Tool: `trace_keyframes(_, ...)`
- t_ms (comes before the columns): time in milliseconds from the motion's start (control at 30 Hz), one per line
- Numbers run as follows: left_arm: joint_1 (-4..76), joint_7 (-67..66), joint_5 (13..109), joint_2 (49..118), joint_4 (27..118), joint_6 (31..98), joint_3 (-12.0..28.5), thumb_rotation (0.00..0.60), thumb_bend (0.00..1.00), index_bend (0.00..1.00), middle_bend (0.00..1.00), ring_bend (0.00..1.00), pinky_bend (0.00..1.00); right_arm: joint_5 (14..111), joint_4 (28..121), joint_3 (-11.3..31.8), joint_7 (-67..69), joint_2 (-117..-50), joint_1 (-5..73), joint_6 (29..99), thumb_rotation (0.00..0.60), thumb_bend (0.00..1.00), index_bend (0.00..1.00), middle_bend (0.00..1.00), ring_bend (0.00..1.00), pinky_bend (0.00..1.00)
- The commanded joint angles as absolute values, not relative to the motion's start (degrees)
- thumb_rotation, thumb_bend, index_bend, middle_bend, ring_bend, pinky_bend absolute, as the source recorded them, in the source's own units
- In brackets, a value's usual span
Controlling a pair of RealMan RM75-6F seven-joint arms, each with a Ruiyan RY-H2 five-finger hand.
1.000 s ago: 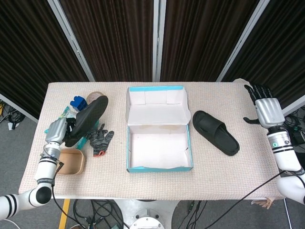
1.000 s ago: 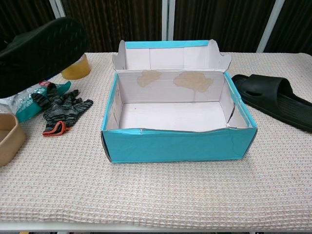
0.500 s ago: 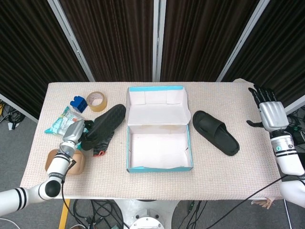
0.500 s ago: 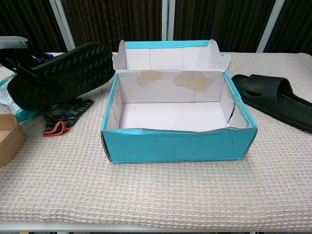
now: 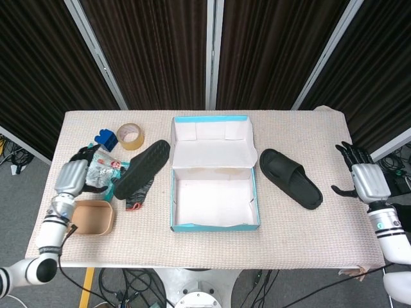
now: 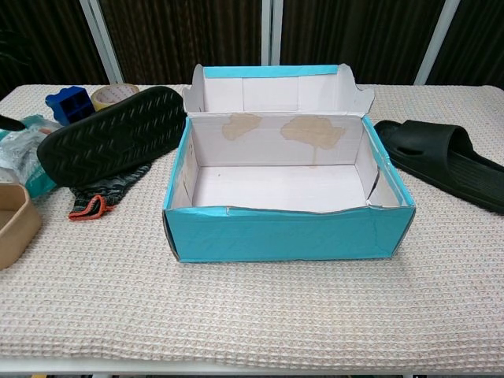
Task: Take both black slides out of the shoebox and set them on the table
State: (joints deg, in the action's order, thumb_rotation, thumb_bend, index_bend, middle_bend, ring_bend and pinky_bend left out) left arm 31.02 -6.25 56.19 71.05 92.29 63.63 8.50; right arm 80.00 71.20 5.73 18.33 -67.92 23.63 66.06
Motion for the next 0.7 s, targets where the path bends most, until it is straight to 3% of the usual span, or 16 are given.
trace_keyframes(33, 24.8, -6.0, 64.5, 65.8, 87.9, 69.9, 3.1, 0.600, 0.00, 0.07, 0.10, 0.02, 0.13, 80.5, 70.4, 4.4, 21.2, -68.0, 21.9, 66.5, 0.600, 0.09, 0.00, 0.02, 0.00, 0.00)
trace_keyframes(233, 15.9, 3.3, 71.7, 63.5, 86.4, 80.2, 0.2, 0.600, 0.00, 0.09, 0.11, 0.02, 0.13, 81.4, 71.8, 4.3, 23.4, -67.3, 18.7, 71.2, 0.600, 0.09, 0.00, 0.02, 0.00, 0.00)
trace_keyframes(433, 8.9, 2.1, 77.8, 64.1, 87.2, 89.6, -2.9, 0.600, 0.00, 0.09, 0.11, 0.02, 0.13, 82.6, 78.2, 3.5, 18.7, -65.4, 14.9, 76.9, 0.600, 0.09, 0.00, 0.03, 0.00, 0.00)
trace_keyframes(700, 3.2, -3.4, 80.0, 64.0, 93.3, 94.5, -4.8, 0.600, 0.00, 0.09, 0.11, 0.02, 0.12, 81.2, 86.1, 2.9, 12.2, -62.9, 10.0, 81.9, 0.600, 0.09, 0.00, 0.03, 0.00, 0.00)
